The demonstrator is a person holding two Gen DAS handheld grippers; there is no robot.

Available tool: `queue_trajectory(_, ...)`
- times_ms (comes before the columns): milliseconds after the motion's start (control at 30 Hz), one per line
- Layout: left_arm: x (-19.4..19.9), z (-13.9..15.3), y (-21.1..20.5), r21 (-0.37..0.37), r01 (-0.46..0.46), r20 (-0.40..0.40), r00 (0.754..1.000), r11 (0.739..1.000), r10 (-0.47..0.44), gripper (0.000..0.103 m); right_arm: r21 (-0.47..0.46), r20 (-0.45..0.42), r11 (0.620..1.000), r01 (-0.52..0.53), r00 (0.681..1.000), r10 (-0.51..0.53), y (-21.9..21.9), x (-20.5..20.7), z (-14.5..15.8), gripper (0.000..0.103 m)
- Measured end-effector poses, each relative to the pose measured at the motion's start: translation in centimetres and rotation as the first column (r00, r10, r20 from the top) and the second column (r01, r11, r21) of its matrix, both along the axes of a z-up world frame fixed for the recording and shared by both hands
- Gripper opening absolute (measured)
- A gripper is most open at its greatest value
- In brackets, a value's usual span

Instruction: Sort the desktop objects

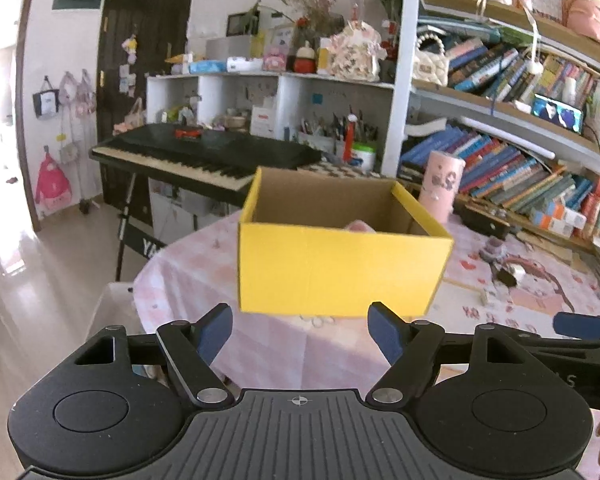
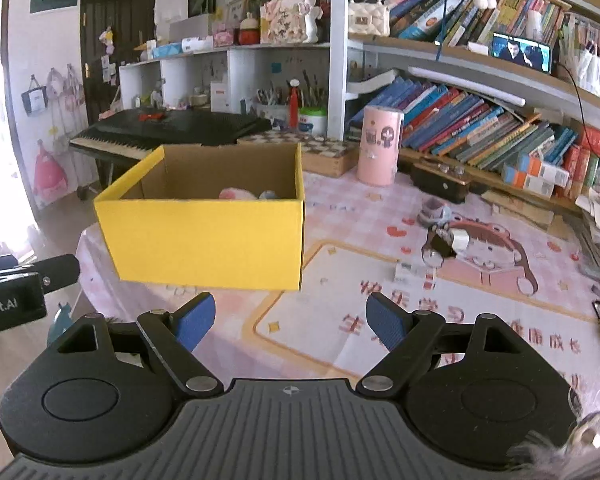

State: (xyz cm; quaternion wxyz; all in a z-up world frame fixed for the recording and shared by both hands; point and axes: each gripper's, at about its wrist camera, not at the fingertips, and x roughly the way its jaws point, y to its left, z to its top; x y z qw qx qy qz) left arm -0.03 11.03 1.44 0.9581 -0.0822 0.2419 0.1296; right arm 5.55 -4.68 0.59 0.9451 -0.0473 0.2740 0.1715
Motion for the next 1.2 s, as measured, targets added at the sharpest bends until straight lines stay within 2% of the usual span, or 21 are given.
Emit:
queue_trajectory(133,-0.3,-0.3,-0.3,-0.011,0.017,-0.015,1.000,1.000,-0.017,0.081,0.005,-0.031,1.000,0.010,0.999,-0.010,-0.3,-0.7,-0.4,0.082)
queue_trajectory(600,-1.0,-1.2,-0.9,-0.036,0.047,-0.046,0.998,0.998,-0.048,0.083,-0.031,-0.084,0.999,0.016,0.996,-0.019,-1.0,-2.0,-1.4,0.083)
queue_trajectory(1200,2.1,-1.7,-4.6,-0.035,0.160,-0.077,0.984,0.986,-0.162,0.083,-0.050,-0.119,0.991,0.127,0.984,-0.132,-4.7,-1.0,-2.2,0.083)
